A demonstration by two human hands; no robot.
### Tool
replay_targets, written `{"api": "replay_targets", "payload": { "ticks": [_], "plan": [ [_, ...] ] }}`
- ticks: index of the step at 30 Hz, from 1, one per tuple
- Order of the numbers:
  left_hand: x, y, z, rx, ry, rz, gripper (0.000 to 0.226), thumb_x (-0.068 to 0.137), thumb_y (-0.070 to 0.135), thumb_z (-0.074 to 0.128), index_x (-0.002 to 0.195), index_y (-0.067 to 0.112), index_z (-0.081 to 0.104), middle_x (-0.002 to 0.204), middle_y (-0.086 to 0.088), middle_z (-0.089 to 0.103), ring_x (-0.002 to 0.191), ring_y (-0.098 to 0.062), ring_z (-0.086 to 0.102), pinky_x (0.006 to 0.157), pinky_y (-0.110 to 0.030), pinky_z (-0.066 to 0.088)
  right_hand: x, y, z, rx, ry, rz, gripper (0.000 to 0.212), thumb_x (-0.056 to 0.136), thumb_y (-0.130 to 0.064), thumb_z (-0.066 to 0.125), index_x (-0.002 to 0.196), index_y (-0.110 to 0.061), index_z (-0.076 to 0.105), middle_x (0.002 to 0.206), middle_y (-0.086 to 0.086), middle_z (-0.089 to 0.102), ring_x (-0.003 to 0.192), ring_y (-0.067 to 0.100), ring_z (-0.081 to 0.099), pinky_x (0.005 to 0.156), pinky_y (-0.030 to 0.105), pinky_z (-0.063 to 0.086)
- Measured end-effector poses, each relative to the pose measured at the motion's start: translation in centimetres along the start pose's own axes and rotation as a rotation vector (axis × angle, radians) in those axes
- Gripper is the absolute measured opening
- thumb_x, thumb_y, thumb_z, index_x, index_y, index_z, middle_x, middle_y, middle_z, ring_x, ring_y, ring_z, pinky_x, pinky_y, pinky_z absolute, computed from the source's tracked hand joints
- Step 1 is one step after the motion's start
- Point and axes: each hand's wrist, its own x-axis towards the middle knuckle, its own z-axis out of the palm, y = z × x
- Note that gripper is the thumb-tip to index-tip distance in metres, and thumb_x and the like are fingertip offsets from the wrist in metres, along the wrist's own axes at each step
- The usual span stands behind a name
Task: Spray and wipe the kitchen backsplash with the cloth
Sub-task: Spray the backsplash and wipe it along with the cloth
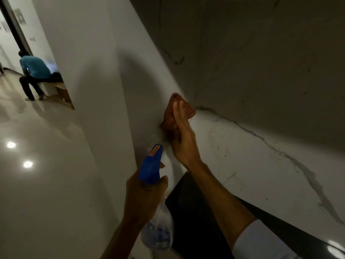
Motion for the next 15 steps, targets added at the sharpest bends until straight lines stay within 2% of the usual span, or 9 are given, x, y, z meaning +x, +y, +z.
{"api": "replay_targets", "payload": {
  "ticks": [3, 5, 6, 7, 9, 11, 13, 14, 15],
  "plan": [
    [0.5, 0.4, 0.1, -0.028, 0.009, 0.005, 0.057, 0.076, -0.008, 0.072, 0.081, 0.049, 0.066, 0.073, 0.026, 0.069, 0.062, 0.002, 0.065, 0.059, -0.025, 0.053, 4.5, -2.1, -1.9, 0.067, 0.104, 0.150, 0.076, 0.081, 0.026, 0.039, 0.149, -0.002, 0.018, 0.153, 0.018, 0.028, 0.138, 0.026, 0.032, 0.115, 0.024, 0.027],
    [0.8, 0.8, 0.2, -0.035, 0.010, 0.008, 0.062, 0.076, -0.007, 0.072, 0.084, 0.055, 0.065, 0.080, 0.030, 0.069, 0.068, 0.002, 0.065, 0.068, -0.033, 0.053, 7.4, -3.8, -2.5, 0.056, 0.165, 0.174, 0.055, 0.079, 0.024, 0.038, 0.132, 0.010, 0.044, 0.128, 0.022, 0.053, 0.114, 0.029, 0.053, 0.095, 0.031, 0.046],
    [0.9, 1.1, 0.4, -0.040, 0.013, 0.016, 0.070, 0.077, -0.007, 0.072, 0.086, 0.062, 0.062, 0.081, 0.031, 0.068, 0.070, 0.003, 0.065, 0.070, -0.034, 0.053, 8.3, -4.6, -2.6, 0.030, 0.175, 0.137, 0.043, 0.078, 0.023, 0.039, 0.119, 0.014, 0.052, 0.111, 0.021, 0.058, 0.099, 0.030, 0.056, 0.084, 0.034, 0.046],
    [0.9, 1.4, 0.5, -0.045, 0.015, 0.030, 0.076, 0.077, -0.007, 0.072, 0.086, 0.067, 0.059, 0.080, 0.033, 0.067, 0.070, 0.004, 0.064, 0.070, -0.033, 0.053, 8.9, -5.3, -2.6, -0.002, 0.182, 0.065, 0.039, 0.078, 0.023, 0.041, 0.114, 0.015, 0.054, 0.104, 0.020, 0.058, 0.094, 0.030, 0.055, 0.082, 0.033, 0.044],
    [1.0, 1.8, 0.7, -0.043, 0.016, 0.050, 0.082, 0.077, -0.008, 0.072, 0.087, 0.072, 0.056, 0.077, 0.034, 0.066, 0.067, 0.007, 0.063, 0.067, -0.031, 0.050, 8.9, -6.3, -2.6, -0.103, 0.140, -0.105, 0.053, 0.078, 0.021, 0.044, 0.130, 0.011, 0.046, 0.124, 0.027, 0.053, 0.115, 0.035, 0.051, 0.100, 0.038, 0.042],
    [1.1, 1.7, 0.7, -0.051, 0.028, 0.034, 0.078, 0.077, -0.007, 0.072, 0.086, 0.069, 0.058, 0.073, 0.030, 0.067, 0.063, 0.002, 0.063, 0.065, -0.033, 0.051, 7.6, -6.6, -2.9, -0.249, 0.026, -0.263, 0.067, 0.080, 0.016, 0.044, 0.144, 0.002, 0.030, 0.151, 0.019, 0.028, 0.141, 0.030, 0.025, 0.115, 0.042, 0.025],
    [1.4, 1.3, 0.5, -0.076, 0.033, -0.003, 0.056, 0.078, -0.004, 0.073, 0.083, 0.051, 0.068, 0.067, 0.018, 0.070, 0.061, -0.007, 0.065, 0.065, -0.041, 0.056, 6.1, -5.7, -3.9, -0.418, -0.094, -0.401, 0.063, 0.084, 0.010, 0.045, 0.144, 0.002, 0.029, 0.155, 0.018, 0.018, 0.145, 0.028, 0.012, 0.113, 0.036, 0.023],
    [1.6, 1.3, 0.6, -0.089, 0.032, -0.016, 0.046, 0.078, -0.003, 0.073, 0.080, 0.043, 0.069, 0.063, 0.014, 0.070, 0.060, -0.009, 0.065, 0.066, -0.041, 0.058, 5.7, -5.3, -4.7, -0.512, -0.139, -0.476, 0.056, 0.087, 0.003, 0.044, 0.142, 0.003, 0.033, 0.153, 0.023, 0.022, 0.144, 0.034, 0.016, 0.112, 0.038, 0.025],
    [1.7, 1.4, 0.7, -0.102, 0.025, -0.012, 0.045, 0.079, -0.003, 0.073, 0.078, 0.042, 0.070, 0.060, 0.014, 0.069, 0.057, -0.007, 0.064, 0.062, -0.035, 0.059, 5.7, -5.0, -5.7, -0.610, -0.168, -0.539, 0.051, 0.090, -0.005, 0.041, 0.140, 0.004, 0.036, 0.149, 0.027, 0.028, 0.140, 0.041, 0.023, 0.111, 0.044, 0.028]
  ]
}}
